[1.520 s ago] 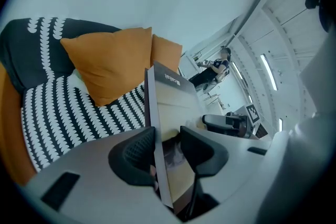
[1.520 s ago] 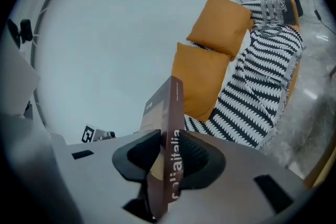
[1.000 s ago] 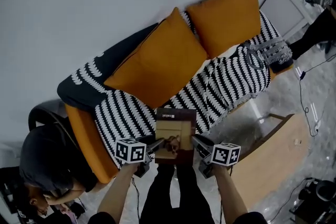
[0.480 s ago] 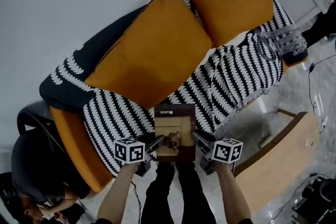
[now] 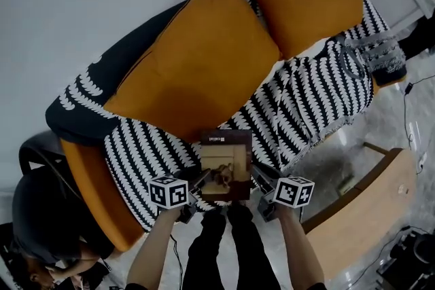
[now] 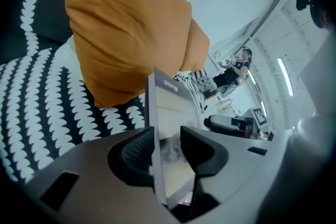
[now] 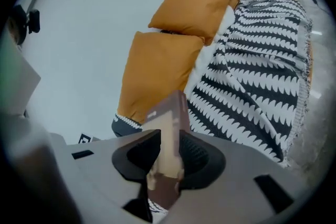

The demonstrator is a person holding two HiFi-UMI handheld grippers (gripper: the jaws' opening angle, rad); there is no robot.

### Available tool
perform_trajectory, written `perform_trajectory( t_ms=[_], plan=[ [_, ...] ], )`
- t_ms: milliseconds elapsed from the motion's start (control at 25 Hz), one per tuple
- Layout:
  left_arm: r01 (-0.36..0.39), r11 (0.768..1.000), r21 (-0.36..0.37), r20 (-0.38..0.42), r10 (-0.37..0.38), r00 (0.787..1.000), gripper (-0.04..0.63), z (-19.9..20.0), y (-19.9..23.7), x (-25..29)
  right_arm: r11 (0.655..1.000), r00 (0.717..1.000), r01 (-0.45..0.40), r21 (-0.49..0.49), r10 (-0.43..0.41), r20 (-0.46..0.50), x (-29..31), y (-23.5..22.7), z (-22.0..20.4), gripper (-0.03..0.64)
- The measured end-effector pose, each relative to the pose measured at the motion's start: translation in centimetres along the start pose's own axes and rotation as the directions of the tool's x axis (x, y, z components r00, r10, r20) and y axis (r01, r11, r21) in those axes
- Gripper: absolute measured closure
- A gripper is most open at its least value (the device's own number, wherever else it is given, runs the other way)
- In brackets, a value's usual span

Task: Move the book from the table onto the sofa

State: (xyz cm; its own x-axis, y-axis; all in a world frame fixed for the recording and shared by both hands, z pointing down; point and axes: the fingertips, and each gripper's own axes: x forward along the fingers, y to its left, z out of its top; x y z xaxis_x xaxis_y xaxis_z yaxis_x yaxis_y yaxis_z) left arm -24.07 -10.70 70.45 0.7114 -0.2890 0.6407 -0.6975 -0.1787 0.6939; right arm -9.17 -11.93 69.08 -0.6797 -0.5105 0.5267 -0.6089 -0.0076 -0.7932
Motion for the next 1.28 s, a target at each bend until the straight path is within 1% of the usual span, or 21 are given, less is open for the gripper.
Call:
perform_trajectory(
  t_ms=[80, 200, 440, 520, 640, 720, 840, 920, 1040, 1160, 1280],
  plan=[
    [-0.04, 0.999, 0.001, 0.014, 0.04, 0.999, 0.434, 0.0, 0.8, -0.3, 1.0, 1.0, 0.019, 0.012, -0.019, 0.01, -0.2, -0.6, 0.2, 0.491],
    [-0.059, 0.998, 0.0, 0.028, 0.059, 0.998, 0.434, 0.4, 0.7, -0.7, 1.0, 1.0, 0.013, 0.012, -0.013, 0.002, -0.8, -0.8, 0.7, 0.494],
    [-0.061, 0.998, 0.016, 0.055, 0.06, 0.997, 0.437, 1.5, 0.0, -1.0, 1.0, 1.0, 0.003, 0.016, -0.003, 0.004, -0.9, -0.5, 1.1, 0.505],
    [-0.061, 0.998, 0.025, 0.068, 0.06, 0.996, 0.448, 1.8, -0.2, -1.1, 1.0, 1.0, -0.001, 0.011, 0.001, 0.009, -1.0, -0.2, 1.2, 0.511],
    [-0.063, 0.998, 0.028, 0.083, 0.06, 0.995, 0.453, 2.1, -0.7, -1.7, 1.0, 1.0, -0.011, -0.008, 0.011, 0.013, -1.3, 0.8, 1.6, 0.52],
    [-0.065, 0.997, 0.043, 0.096, 0.061, 0.994, 0.457, 2.5, -1.6, -2.5, 1.0, 1.0, -0.024, -0.02, 0.024, 0.019, -1.8, 2.0, 2.2, 0.525],
    [-0.07, 0.993, 0.098, 0.128, 0.057, 0.99, 0.474, 3.7, -4.4, -4.1, 0.998, 0.998, -0.035, -0.05, 0.037, 0.043, -3.3, 4.4, 3.3, 0.535],
    [-0.079, 0.987, 0.143, 0.154, 0.057, 0.986, 0.497, 4.6, -6.5, -5.4, 0.996, 0.997, -0.044, -0.08, 0.049, 0.062, -4.5, 6.5, 4.1, 0.546],
    [-0.084, 0.975, 0.207, 0.183, 0.046, 0.982, 0.526, 5.7, -10.0, -7.4, 0.987, 0.993, -0.06, -0.15, 0.073, 0.089, -6.7, 10.4, 5.3, 0.561],
    [-0.089, 0.958, 0.272, 0.21, 0.031, 0.977, 0.544, 6.7, -14.3, -10.1, 0.97, 0.99, -0.057, -0.235, 0.085, 0.112, -9.3, 14.7, 6.0, 0.574],
    [-0.092, 0.939, 0.33, 0.243, 0.009, 0.97, 0.558, 8.0, -18.9, -12.9, 0.955, 0.984, -0.059, -0.291, 0.104, 0.142, -12.2, 19.0, 6.7, 0.58]
  ],
)
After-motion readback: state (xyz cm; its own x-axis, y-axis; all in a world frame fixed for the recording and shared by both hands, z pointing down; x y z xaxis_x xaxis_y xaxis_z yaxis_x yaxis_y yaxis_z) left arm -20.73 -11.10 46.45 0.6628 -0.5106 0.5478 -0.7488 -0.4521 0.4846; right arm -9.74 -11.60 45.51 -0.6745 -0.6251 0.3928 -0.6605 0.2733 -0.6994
